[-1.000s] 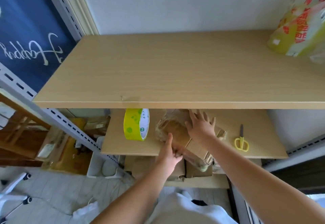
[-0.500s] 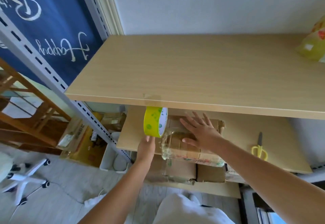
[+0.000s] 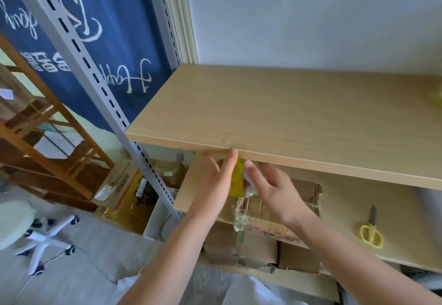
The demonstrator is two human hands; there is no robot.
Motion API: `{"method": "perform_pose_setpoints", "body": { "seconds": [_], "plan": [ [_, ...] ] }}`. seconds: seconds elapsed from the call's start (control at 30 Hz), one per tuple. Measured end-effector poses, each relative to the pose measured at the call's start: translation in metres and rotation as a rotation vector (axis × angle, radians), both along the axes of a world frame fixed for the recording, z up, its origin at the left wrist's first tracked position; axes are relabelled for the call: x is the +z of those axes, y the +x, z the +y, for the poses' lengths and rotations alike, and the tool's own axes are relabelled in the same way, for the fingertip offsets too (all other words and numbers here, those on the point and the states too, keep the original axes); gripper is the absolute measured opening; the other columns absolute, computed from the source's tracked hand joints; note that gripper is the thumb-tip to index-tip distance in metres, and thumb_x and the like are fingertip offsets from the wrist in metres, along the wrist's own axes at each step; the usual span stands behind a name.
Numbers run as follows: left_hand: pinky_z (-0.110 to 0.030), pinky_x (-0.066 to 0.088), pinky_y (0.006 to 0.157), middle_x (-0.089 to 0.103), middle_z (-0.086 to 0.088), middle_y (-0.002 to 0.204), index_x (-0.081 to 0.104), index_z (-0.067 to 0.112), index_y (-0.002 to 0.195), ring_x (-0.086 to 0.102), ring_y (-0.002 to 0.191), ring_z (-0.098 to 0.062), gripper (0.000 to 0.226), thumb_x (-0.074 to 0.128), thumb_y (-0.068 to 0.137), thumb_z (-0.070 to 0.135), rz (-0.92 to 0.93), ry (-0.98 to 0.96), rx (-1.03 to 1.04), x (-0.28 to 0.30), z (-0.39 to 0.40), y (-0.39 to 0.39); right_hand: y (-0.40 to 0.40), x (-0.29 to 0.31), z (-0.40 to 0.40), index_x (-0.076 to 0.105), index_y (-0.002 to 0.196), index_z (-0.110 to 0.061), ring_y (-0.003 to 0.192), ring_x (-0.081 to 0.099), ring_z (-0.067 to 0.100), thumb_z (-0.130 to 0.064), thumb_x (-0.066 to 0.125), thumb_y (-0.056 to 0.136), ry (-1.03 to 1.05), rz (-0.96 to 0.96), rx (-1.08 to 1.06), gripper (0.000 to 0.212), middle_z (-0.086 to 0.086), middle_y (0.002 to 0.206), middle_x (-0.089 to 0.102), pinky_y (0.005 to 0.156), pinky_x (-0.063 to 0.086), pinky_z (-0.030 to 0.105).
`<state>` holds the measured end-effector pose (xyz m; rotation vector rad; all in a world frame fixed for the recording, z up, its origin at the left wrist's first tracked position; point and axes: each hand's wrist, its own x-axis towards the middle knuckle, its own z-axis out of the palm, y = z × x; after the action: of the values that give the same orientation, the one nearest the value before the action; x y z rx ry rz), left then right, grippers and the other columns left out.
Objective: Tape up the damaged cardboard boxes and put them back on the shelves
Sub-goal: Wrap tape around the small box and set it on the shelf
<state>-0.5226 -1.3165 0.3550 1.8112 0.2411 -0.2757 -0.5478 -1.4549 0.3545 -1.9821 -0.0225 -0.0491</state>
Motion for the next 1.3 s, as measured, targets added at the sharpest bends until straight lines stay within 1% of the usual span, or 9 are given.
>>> {"method": "perform_pose_setpoints", "body": {
  "seconds": [0.07,0.17,0.4,0.5,0.7,0.87,1.0,1.13,1.3],
  "plan": [
    [-0.029,0.052,0.074,0.071,0.013,0.107,0.050,0.027,0.132,0.067,0.093,-0.002,0.073,0.043,0.084,0.081,-0.062,0.010,-0.067,0.006,0.001,-0.006,0.003,0.003,0.016,0.059,0.070,-0.004,0.052,0.057,0.009,-0.065,0.045,0.089,0.164,0.040,0.025,0.066,0.001,0.055,0.064,0.058,0.041,0.012],
    [-0.023,0.046,0.044,0.062,0.002,0.057,0.060,0.021,0.106,0.057,0.044,-0.012,0.023,0.053,0.099,0.042,-0.094,-0.085,-0.079,0.018,0.011,-0.012,0.002,0.005,0.032,0.065,0.073,-0.002,0.053,0.062,0.023,-0.063,0.049,0.093,0.350,0.092,-0.036,0.066,0.011,0.052,0.063,0.067,0.053,0.031],
    [-0.024,0.043,0.046,0.059,0.002,0.051,0.059,0.032,0.103,0.054,0.044,-0.014,0.007,0.053,0.100,0.034,-0.188,0.025,-0.207,0.076,0.032,-0.021,-0.001,0.037,0.056,0.079,0.075,-0.027,0.079,0.071,0.017,-0.028,0.062,0.095,0.538,0.103,-0.232,0.027,0.003,0.074,0.075,0.080,0.057,0.039],
    [-0.019,0.043,0.045,0.058,0.000,0.051,0.060,0.043,0.099,0.054,0.043,-0.013,0.011,0.052,0.091,0.045,-0.324,0.045,-0.341,0.094,0.051,-0.033,-0.012,0.050,0.052,0.079,0.087,-0.024,0.073,0.070,0.005,-0.033,0.064,0.092,0.508,-0.064,-0.109,0.018,-0.007,0.077,0.075,0.066,0.053,0.020],
    [-0.035,0.049,0.067,0.061,0.007,0.066,0.043,0.047,0.121,0.059,0.062,-0.011,0.031,0.050,0.094,0.033,-0.032,0.220,-0.787,0.043,0.046,-0.023,-0.029,-0.004,0.014,0.080,0.075,-0.025,0.068,0.069,0.014,-0.016,0.076,0.086,0.426,0.161,-0.313,0.014,0.002,0.074,0.076,0.082,0.059,0.049],
    [-0.040,0.051,0.076,0.062,0.006,0.077,0.038,0.039,0.131,0.060,0.066,-0.010,0.034,0.051,0.102,0.027,0.047,0.197,-0.952,-0.012,0.019,-0.012,-0.045,-0.051,-0.013,0.079,0.078,-0.029,0.075,0.074,0.017,-0.023,0.074,0.087,0.299,0.222,-0.414,0.012,-0.002,0.076,0.076,0.080,0.060,0.044],
    [-0.037,0.055,0.076,0.068,-0.006,0.091,0.009,0.049,0.151,0.065,0.074,-0.021,0.075,0.059,0.100,0.023,0.178,0.016,-0.935,-0.029,0.005,0.003,-0.043,-0.067,-0.034,0.076,0.076,-0.011,0.071,0.075,0.024,-0.009,0.072,0.088,0.449,0.256,-0.567,0.013,0.009,0.073,0.075,0.077,0.061,0.041],
    [-0.037,0.056,0.068,0.068,-0.013,0.079,0.026,0.031,0.152,0.064,0.074,-0.030,0.064,0.058,0.099,0.013,0.234,-0.174,-0.942,-0.036,-0.001,0.017,-0.039,-0.069,-0.054,0.076,0.083,-0.003,0.071,0.074,0.026,-0.006,0.072,0.086,0.559,0.269,-0.665,0.005,0.013,0.074,0.075,0.064,0.060,0.031],
    [-0.038,0.058,0.067,0.069,-0.013,0.087,0.046,0.026,0.134,0.069,0.074,-0.026,0.039,0.061,0.098,0.020,0.131,0.040,-0.988,-0.051,-0.008,0.031,-0.034,-0.076,-0.056,0.075,0.085,0.001,0.074,0.075,0.030,-0.001,0.070,0.085,0.602,0.298,-0.677,0.005,0.017,0.076,0.075,0.070,0.061,0.035]
  ]
}}
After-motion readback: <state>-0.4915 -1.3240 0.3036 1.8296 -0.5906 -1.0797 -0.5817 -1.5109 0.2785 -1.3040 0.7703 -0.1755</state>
